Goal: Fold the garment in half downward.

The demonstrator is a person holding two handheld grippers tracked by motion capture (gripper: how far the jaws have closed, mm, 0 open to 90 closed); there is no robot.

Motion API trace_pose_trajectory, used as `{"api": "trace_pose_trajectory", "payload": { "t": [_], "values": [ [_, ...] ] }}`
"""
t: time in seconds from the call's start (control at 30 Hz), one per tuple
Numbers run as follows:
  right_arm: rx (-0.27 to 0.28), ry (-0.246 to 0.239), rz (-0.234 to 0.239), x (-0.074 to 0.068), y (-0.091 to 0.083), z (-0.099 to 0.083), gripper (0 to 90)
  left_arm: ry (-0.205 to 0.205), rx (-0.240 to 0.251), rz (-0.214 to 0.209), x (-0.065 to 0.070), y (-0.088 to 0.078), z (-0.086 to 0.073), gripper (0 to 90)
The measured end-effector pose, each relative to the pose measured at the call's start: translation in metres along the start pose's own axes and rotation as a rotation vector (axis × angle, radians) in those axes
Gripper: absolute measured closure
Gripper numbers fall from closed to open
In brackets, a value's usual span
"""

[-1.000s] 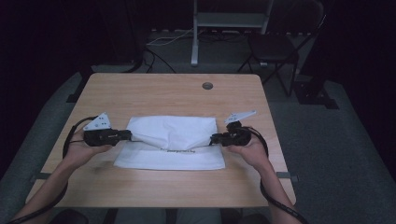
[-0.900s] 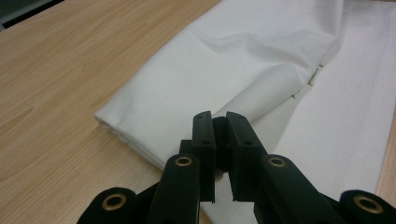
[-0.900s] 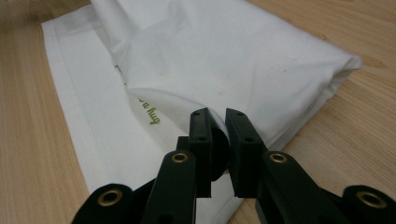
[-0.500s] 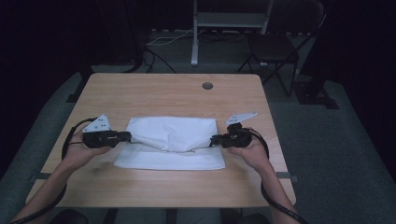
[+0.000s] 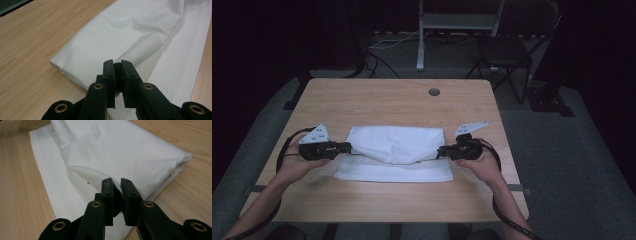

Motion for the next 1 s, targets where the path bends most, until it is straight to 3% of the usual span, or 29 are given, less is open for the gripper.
{"api": "trace_pose_trajectory", "payload": {
  "t": [1.0],
  "values": [
    [0.009, -0.015, 0.006, -0.010, -0.006, -0.006, 81.4, 0.017, 0.012, -0.010, 0.012, -0.009, -0.008, 82.6]
  ]
}}
Point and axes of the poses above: each handheld gripper's, and its own axes: y roughly forward along the jaws, z roughly out of its top, x roughly to its right, the point moved 3 cm from there along y, roughly forward along the jaws, and after that the axes turned 10 degrees about -y, right-handed, at the moved point
